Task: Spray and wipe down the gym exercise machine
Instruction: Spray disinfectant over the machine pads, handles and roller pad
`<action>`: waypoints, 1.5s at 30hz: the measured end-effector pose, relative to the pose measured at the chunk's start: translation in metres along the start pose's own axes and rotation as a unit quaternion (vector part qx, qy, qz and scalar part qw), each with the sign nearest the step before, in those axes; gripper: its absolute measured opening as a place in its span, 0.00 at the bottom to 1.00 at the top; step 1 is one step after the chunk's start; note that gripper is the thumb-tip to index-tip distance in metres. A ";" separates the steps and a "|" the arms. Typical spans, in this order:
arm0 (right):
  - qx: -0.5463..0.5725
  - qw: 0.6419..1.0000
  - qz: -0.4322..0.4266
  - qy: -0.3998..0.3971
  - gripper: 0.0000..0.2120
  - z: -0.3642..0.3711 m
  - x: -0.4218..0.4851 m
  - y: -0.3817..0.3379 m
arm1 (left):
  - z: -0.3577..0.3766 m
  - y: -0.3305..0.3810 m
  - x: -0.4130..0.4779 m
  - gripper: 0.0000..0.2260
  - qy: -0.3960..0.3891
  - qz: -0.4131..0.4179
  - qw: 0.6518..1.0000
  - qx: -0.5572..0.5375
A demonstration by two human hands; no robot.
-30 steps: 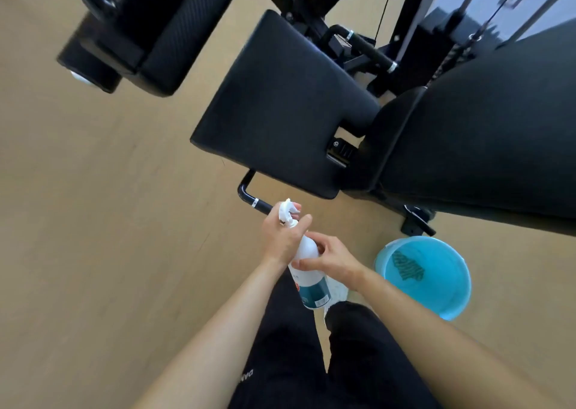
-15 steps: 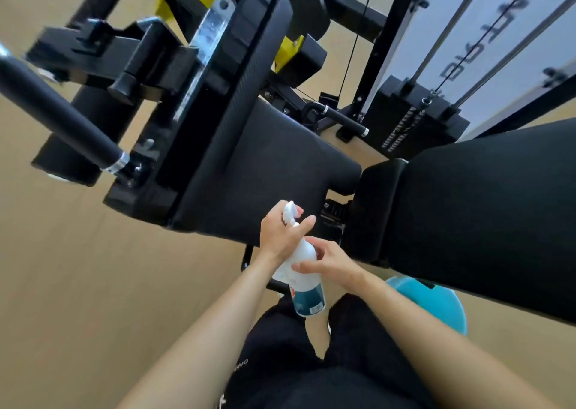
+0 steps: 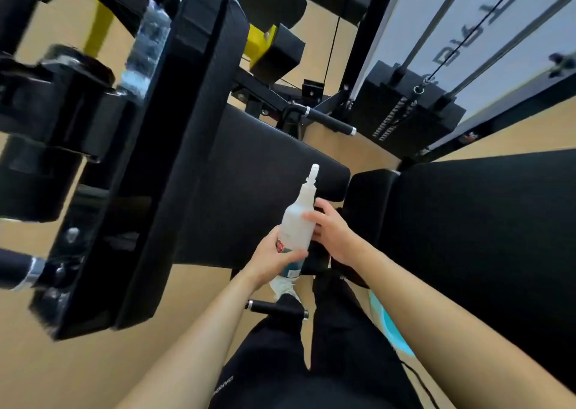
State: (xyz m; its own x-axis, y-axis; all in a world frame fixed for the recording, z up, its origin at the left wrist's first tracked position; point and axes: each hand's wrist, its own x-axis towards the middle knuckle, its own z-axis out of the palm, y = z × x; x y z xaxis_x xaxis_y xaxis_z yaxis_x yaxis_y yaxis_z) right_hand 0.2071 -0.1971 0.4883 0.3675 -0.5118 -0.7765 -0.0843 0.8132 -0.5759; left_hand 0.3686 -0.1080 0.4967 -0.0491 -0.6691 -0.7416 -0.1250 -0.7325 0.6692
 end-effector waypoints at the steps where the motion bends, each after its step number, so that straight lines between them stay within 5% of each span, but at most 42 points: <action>1: 0.005 1.000 0.004 0.016 0.51 -0.002 0.008 -0.008 | 0.002 0.005 0.005 0.29 0.013 -0.007 1.000 0.004; 4: 0.037 0.997 -0.004 0.074 0.53 -0.012 0.037 -0.035 | 0.010 0.019 0.023 0.29 0.042 -0.007 0.998 0.040; 11: 0.022 0.983 -0.025 0.181 0.16 -0.025 0.108 -0.073 | 0.025 0.042 0.076 0.33 0.082 -0.006 0.990 0.116; 16: 0.013 0.966 -0.029 0.258 0.06 -0.047 0.143 -0.095 | 0.027 0.066 0.116 0.30 0.103 0.017 0.981 0.165; 36: -0.031 0.981 -0.007 0.190 0.13 -0.076 0.198 -0.129 | 0.031 0.085 0.176 0.31 0.133 0.022 0.974 0.179; 45: 0.039 0.949 0.004 0.312 0.05 -0.083 0.167 -0.110 | 0.030 0.084 0.164 0.33 0.068 0.016 0.977 0.204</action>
State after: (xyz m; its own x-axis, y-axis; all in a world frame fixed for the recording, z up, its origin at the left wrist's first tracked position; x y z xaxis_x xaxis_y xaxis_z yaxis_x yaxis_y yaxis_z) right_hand 0.2006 -0.3949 0.4009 -0.2555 -0.5508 -0.7946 -0.0066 0.8229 -0.5682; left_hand 0.3200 -0.2761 0.4299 0.0683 -0.7219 -0.6886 -0.5106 -0.6183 0.5975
